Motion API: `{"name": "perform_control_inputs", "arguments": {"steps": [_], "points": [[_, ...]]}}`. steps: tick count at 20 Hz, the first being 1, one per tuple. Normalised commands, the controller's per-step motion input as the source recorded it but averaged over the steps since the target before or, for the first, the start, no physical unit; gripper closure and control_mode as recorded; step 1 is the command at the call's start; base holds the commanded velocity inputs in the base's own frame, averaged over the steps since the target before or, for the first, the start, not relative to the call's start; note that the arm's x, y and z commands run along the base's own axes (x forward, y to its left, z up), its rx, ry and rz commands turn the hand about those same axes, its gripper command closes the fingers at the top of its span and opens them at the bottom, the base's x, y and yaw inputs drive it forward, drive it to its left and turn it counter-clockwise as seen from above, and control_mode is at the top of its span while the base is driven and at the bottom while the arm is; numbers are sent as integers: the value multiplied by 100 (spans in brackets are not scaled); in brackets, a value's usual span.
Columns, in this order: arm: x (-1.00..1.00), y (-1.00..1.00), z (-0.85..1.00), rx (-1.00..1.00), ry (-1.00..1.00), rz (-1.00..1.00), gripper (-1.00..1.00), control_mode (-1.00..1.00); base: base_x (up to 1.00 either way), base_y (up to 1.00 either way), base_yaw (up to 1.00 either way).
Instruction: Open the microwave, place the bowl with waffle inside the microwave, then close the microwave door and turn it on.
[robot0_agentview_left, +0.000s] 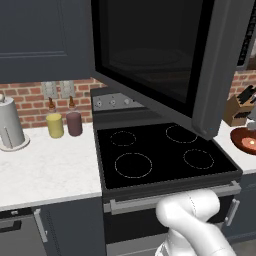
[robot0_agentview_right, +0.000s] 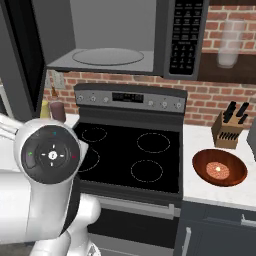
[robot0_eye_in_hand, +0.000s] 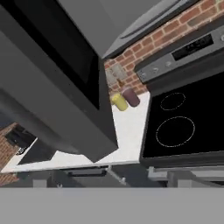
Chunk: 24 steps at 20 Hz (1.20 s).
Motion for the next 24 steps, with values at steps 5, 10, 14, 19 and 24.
{"name": "perform_control_inputs", "arguments": {"steps": [5,10,14,19,24], "points": [[97,15,0,24,13,59,-100,-100,0,0,0],[65,6,0,18,0,38,-100,-100,0,0,0],[29,1,0,15,-7,21,-100,-100,0,0,0],[-2,44,-3,6,-18,10,-100,-100,0,0,0],[-22,74,0,0,-21,1,-100,-100,0,0,0]]}}
